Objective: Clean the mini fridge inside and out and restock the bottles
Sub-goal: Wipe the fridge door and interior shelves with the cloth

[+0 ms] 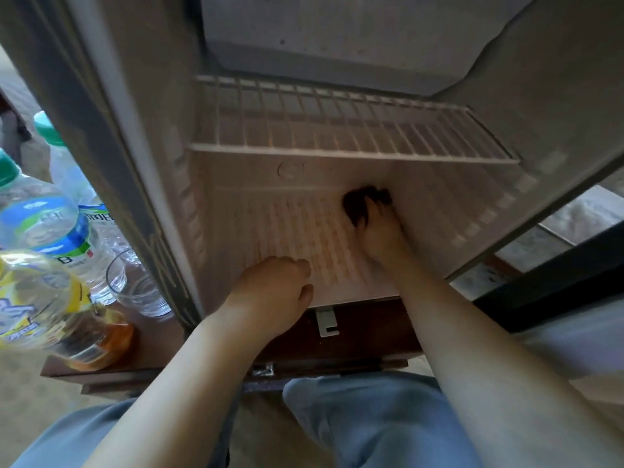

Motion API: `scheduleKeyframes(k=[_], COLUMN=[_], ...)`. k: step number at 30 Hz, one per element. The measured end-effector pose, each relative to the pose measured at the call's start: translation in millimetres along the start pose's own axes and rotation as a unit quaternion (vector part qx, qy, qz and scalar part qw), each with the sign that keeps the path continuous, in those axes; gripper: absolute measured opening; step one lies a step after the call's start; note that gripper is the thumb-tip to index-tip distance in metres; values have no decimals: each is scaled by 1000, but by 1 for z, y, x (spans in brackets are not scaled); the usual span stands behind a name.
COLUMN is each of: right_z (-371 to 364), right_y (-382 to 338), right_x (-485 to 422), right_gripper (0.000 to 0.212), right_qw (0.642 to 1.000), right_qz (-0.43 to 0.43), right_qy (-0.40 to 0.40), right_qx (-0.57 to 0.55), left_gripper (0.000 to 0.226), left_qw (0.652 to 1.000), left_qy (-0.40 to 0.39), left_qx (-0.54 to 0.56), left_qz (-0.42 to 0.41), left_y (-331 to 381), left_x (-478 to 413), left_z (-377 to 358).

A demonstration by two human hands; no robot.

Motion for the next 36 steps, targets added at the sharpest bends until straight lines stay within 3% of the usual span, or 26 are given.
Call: scheduleKeyframes(k=[3, 5, 9, 17, 21, 32, 36], right_z=[-4, -1, 3, 16, 17, -1, -4], right_y=[-7, -10, -14, 21, 26, -15, -31], right_x=[-34, -29, 11, 132, 152, 16, -11], right_gripper=[48, 46, 43, 47, 49, 50, 54], right_qw=[999, 1000, 998, 997, 998, 999, 995], right_qz=[-40, -20, 47, 38, 40, 25, 4], right_qy=[-31, -22, -31, -60, -35, -40, 7], right_qx=[-7, -8, -38, -21, -21, 2, 99], left_gripper=[35, 35, 35, 35, 35, 32, 32], left_qw=[1000, 1000, 999, 999, 999, 999, 998], left_qy=[14, 14, 16, 2, 13, 7, 37], left_qx=[6, 11, 20, 31, 26, 1, 18], left_qz=[-10, -9, -24, -37, -41, -53, -50], left_y=[3, 5, 17, 41, 46, 41, 28], left_x=[-4, -6, -10, -3, 0, -6, -12], left_z=[4, 4, 4, 4, -1, -2, 9])
Point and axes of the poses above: each hand's wrist, its own x-axis away from the middle knuckle, its own z-axis out of the back of the hand, y = z × x, the point moved 9 cm from there along -x, towards the middle knuckle, and after that the axes turned 7 degrees about -z, right-handed, at the moved point
